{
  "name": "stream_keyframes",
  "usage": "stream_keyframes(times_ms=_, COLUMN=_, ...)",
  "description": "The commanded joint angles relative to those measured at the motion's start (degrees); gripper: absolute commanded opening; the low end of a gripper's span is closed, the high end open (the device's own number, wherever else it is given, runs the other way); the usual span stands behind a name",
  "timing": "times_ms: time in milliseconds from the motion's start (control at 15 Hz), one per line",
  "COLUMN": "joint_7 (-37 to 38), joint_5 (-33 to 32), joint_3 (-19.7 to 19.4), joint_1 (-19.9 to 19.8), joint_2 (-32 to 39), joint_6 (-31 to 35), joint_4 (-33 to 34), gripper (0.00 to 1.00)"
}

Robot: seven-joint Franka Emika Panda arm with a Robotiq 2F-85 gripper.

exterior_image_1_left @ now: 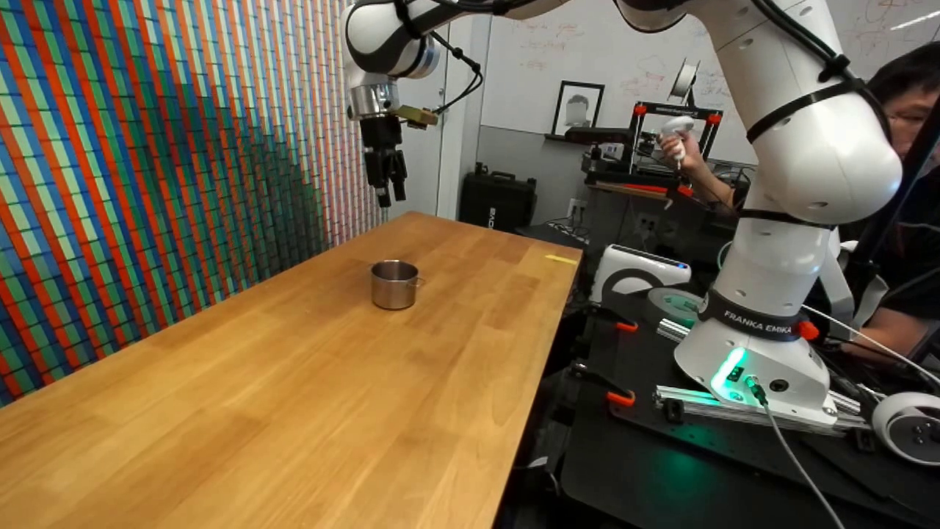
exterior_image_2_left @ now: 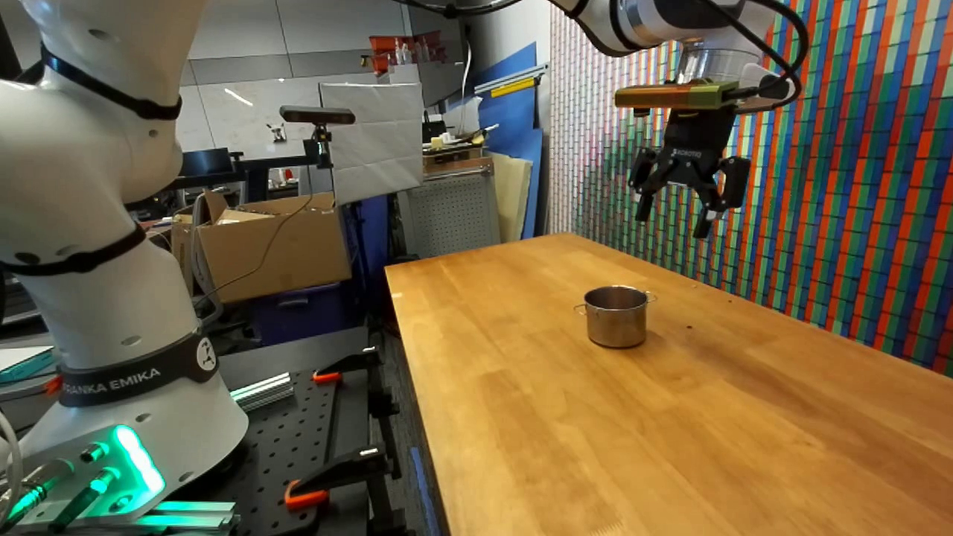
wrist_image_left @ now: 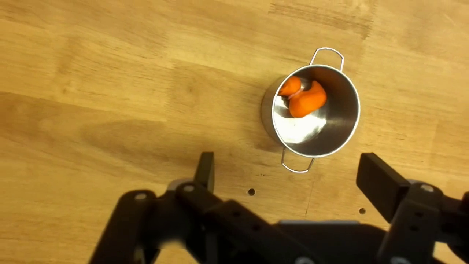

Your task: Put the orange rubber duck into the pot

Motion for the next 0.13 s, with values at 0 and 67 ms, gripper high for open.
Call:
stream_keyframes(times_ms=0, joint_7=-0.2, joint_5=0.4, joint_3=-0.7, joint_1=0.5, joint_2=0.0, joint_6=-0.2, joint_4=0.1, gripper=1.00)
stream_keyframes(times_ms=67, joint_7=-0.2, joint_5=0.4, joint_3=-0.7, joint_1=0.5, joint_2=0.0, joint_6=-0.2, joint_4=0.1, gripper=1.00)
